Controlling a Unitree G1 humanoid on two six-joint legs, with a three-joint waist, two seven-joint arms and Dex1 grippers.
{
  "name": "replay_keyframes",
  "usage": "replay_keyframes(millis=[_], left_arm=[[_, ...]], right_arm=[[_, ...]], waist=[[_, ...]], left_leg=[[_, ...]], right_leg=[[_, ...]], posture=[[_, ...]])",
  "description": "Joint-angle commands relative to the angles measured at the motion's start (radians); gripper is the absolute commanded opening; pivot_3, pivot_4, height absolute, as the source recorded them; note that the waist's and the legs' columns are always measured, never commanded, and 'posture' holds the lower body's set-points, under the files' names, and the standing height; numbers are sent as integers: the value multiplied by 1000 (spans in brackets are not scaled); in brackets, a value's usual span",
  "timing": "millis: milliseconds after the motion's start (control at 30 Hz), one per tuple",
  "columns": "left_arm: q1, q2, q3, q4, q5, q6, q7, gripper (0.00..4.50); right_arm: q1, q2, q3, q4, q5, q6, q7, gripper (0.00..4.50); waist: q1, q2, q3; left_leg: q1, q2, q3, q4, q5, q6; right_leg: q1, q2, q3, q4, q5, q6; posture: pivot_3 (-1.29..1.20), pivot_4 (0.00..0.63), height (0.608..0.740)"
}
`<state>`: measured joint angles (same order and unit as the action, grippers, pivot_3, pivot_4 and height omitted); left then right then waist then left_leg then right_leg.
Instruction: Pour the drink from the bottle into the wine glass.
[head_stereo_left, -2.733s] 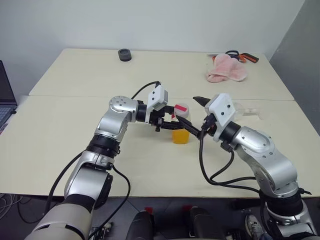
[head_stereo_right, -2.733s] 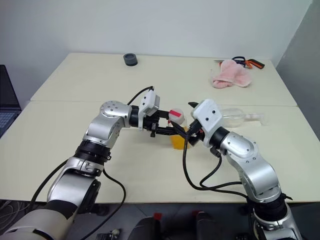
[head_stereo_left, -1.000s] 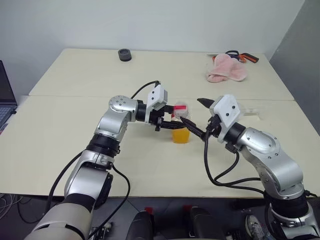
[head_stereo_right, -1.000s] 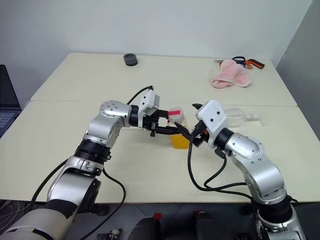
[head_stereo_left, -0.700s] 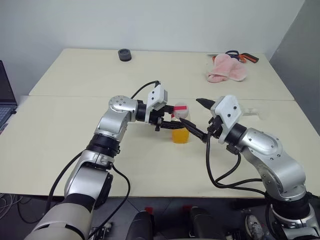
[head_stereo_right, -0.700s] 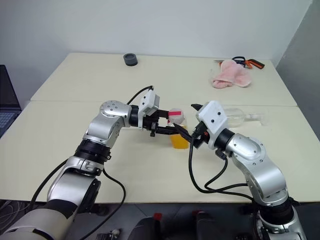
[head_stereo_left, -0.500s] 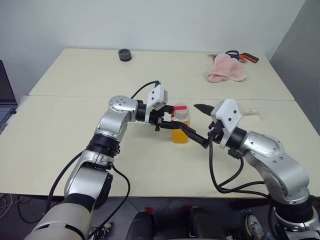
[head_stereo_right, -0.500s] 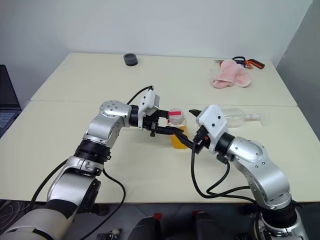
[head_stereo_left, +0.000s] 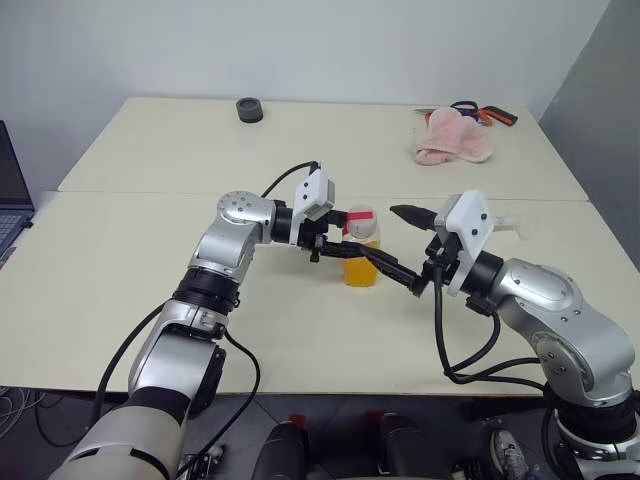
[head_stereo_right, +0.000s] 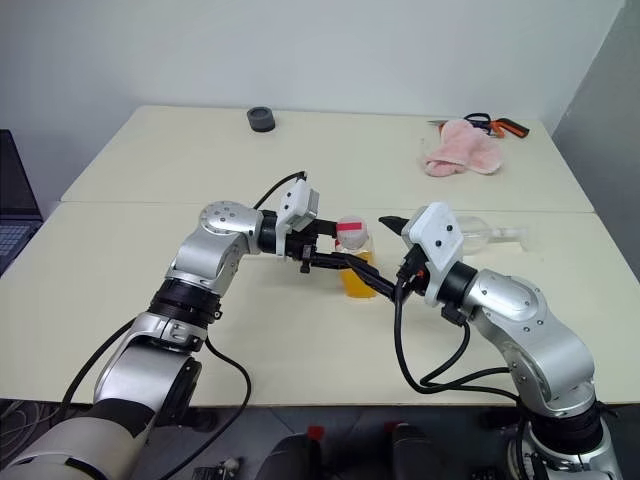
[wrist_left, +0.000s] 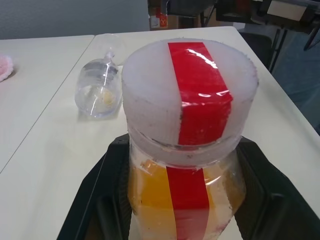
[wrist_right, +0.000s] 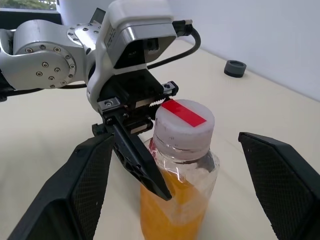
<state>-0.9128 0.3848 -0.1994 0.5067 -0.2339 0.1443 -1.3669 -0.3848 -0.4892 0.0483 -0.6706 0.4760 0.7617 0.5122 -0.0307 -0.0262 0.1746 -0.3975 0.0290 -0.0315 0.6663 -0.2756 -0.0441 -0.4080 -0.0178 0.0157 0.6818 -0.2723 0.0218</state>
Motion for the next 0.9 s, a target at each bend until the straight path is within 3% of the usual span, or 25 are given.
replay_keyframes(millis=[33, 167, 233, 900], left_arm=[[-11, 12, 15, -21, 4, -8, 6, 2174], [-10, 13, 15, -23, 4, -6, 7, 2174], [-9, 14, 15, -24, 4, -6, 6, 2174], [-9, 13, 11, -29, 0, 0, 0, 2174]], right_arm=[[-23, -5, -33, -14, 22, -1, -3, 4208], [-25, -10, -39, -5, 30, -4, -4, 4208], [-29, -5, -42, -3, 36, -1, -7, 4500], [-169, 45, 20, 156, 71, -7, 45, 4500]], waist=[[0, 0, 0], [0, 0, 0], [0, 0, 0], [0, 0, 0]], left_leg=[[0, 0, 0, 0, 0, 0], [0, 0, 0, 0, 0, 0], [0, 0, 0, 0, 0, 0], [0, 0, 0, 0, 0, 0]], right_leg=[[0, 0, 0, 0, 0, 0], [0, 0, 0, 0, 0, 0], [0, 0, 0, 0, 0, 0], [0, 0, 0, 0, 0, 0]], posture=[[0, 150, 740], [0, 150, 740], [0, 150, 740], [0, 150, 740]])
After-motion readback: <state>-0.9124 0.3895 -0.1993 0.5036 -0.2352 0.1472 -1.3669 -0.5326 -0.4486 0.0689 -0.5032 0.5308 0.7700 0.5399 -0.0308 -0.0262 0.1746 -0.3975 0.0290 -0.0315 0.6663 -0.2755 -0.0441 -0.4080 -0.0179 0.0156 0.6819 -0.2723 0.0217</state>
